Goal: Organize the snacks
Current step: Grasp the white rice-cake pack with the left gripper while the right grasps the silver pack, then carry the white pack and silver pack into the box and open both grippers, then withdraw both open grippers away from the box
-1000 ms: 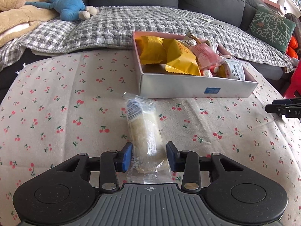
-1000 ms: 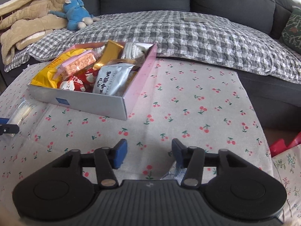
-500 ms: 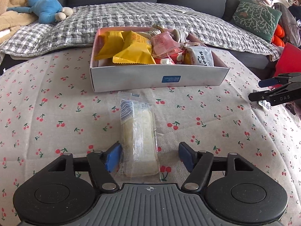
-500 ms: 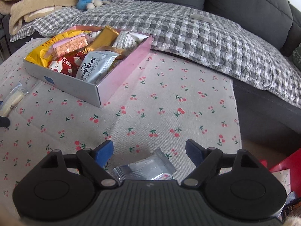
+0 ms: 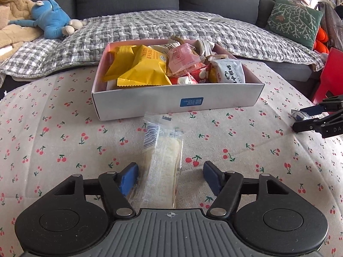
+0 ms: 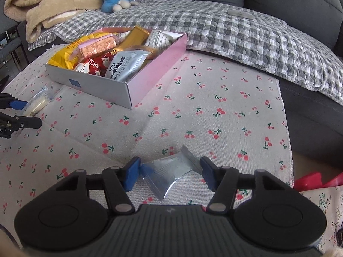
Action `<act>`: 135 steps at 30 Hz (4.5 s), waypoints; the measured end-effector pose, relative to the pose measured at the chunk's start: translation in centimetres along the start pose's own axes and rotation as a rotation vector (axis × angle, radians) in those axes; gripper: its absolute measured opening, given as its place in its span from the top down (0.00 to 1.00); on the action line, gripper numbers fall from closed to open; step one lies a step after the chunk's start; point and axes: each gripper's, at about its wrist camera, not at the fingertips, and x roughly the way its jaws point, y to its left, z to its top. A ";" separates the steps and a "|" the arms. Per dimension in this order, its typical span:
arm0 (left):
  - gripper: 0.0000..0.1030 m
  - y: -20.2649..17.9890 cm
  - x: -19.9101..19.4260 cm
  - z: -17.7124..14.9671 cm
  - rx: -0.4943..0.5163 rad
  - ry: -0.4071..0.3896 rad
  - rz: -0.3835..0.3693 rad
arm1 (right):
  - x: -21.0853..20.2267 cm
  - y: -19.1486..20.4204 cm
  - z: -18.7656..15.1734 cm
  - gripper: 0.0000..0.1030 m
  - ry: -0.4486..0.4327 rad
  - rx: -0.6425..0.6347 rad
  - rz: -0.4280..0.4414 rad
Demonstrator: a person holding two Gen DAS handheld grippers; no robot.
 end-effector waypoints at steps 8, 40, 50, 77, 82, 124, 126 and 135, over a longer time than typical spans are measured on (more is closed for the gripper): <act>0.69 -0.9 -0.4 0.1 0.037 -0.008 0.000 | 0.2 0.9 0.3 0.64 -0.006 -0.040 0.011; 0.83 -1.7 -2.9 1.4 0.024 -0.024 -0.089 | -1.8 5.9 3.2 0.73 -0.115 -0.083 0.097; 0.83 -0.5 -4.9 3.6 -0.017 -0.097 -0.073 | -2.3 6.9 5.6 0.73 -0.188 -0.055 0.121; 0.83 4.4 3.9 16.0 -0.001 -0.126 0.049 | 4.4 6.9 14.3 0.71 -0.235 0.076 0.041; 0.77 3.8 5.0 16.0 0.020 -0.136 0.025 | 4.6 6.4 14.0 0.49 -0.247 0.102 0.005; 0.01 1.6 -6.8 1.8 0.010 -0.014 0.213 | -4.0 12.8 4.8 0.01 -0.121 0.180 -0.171; 0.01 1.7 -6.9 1.4 -0.007 -0.002 0.218 | -3.8 12.9 4.5 0.00 -0.108 0.186 -0.168; 0.01 0.8 -7.3 0.8 -0.017 0.034 0.207 | -3.3 14.3 4.0 0.00 -0.097 0.129 -0.215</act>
